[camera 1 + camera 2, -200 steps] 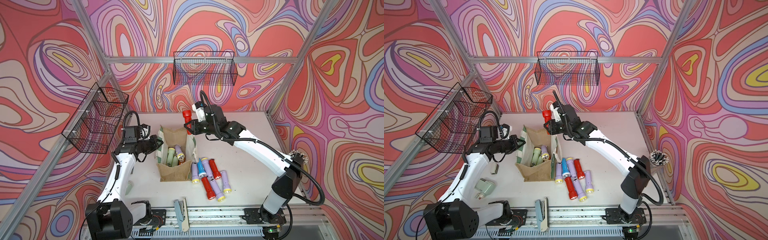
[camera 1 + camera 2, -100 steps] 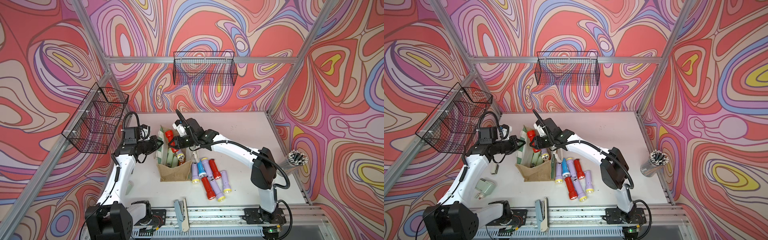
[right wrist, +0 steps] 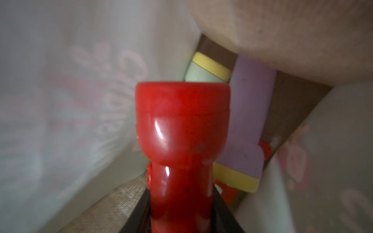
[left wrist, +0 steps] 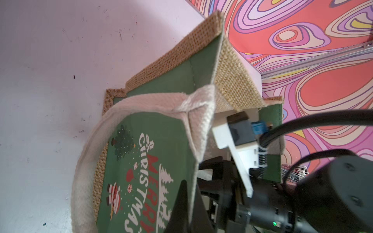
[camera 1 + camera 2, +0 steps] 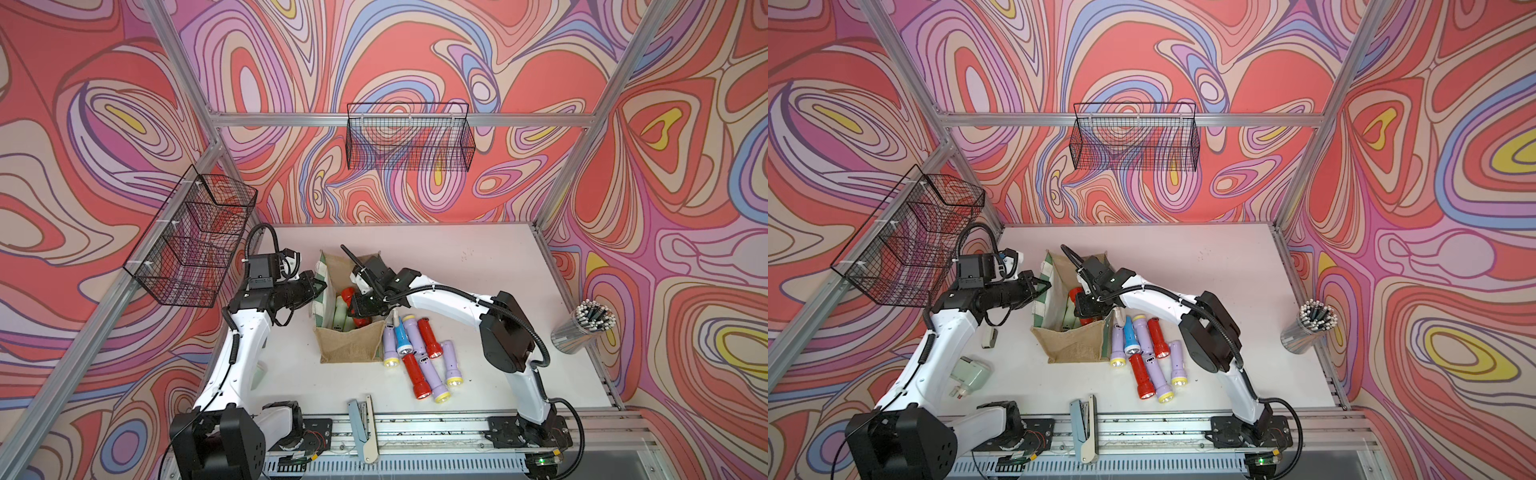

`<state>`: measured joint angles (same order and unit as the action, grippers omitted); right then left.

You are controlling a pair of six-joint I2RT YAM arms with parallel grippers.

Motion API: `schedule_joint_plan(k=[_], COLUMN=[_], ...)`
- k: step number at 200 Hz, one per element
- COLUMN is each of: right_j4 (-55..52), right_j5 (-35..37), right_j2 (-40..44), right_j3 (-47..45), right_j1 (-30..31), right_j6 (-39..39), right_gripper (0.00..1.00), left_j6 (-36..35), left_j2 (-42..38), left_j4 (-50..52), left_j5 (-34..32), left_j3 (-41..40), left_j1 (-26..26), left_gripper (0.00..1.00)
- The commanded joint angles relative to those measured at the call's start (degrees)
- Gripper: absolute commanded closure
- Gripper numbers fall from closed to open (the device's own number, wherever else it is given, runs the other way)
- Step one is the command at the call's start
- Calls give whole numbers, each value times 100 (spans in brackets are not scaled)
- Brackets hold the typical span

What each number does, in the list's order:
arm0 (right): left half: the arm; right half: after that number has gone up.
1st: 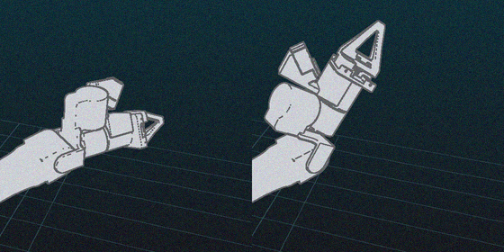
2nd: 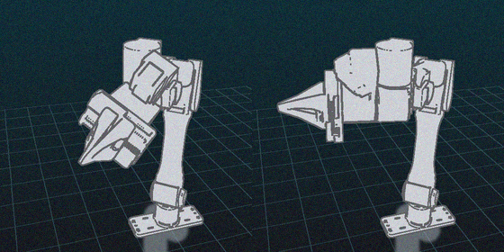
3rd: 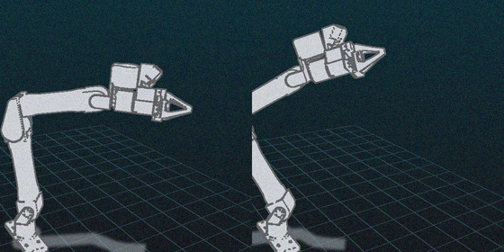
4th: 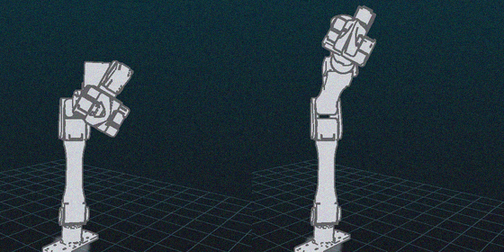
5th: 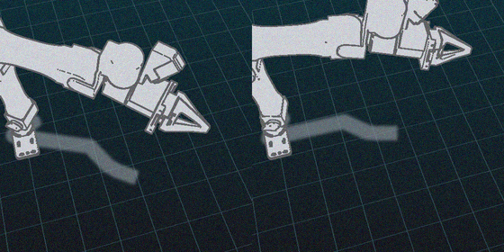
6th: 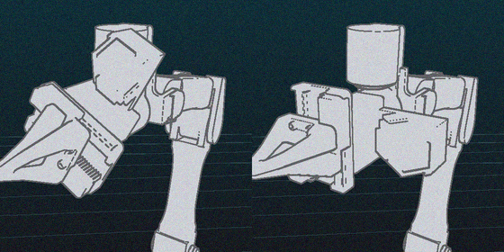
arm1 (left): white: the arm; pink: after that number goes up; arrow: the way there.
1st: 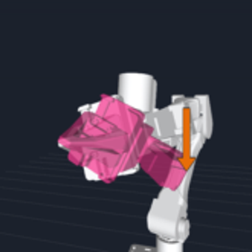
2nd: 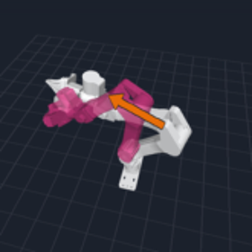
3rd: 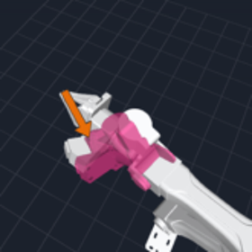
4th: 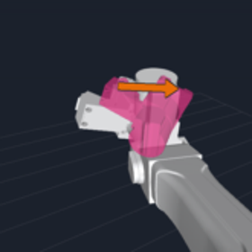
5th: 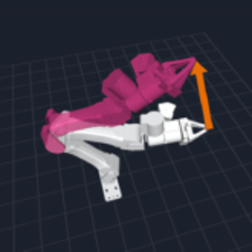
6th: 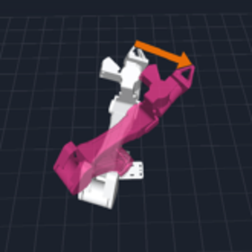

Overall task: Put the flashlights into the tote bags
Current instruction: Place the flashlight in the canvas bag.

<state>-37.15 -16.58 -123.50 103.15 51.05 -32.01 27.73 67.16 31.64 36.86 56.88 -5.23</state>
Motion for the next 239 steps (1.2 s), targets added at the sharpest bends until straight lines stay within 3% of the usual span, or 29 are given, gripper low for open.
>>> schedule_joint_plan(k=[1,62,92,123,170,210,239], right_j4=[-402,-1034,-1394,-1467,-1271,-1071,-756], right_j5=[310,947,1446,1604,1007,414,359], right_j2=[-94,-425,-430,-298,-170,4,361], right_j3=[240,548,753,844,1044,1221,1086], right_j1=[13,17,14,18,15,17,8], right_j6=[54,207,416,638,937,1282,1502], right_gripper=[80,72,56,50,37,31,28], left_j6=[49,31,37,48,49,38,40], left_j2=[-92,-71,-58,-50,-53,-50,-45], left_j4=[-61,-42,-51,-66,-69,-62,-66], left_j5=[29,14,12,15,14,4,-11], left_j3=[16,42,24,16,11,15,8], left_j1=[18,18,19,16,22,21,17], left_gripper=[100,100,100,100,100,100,100])
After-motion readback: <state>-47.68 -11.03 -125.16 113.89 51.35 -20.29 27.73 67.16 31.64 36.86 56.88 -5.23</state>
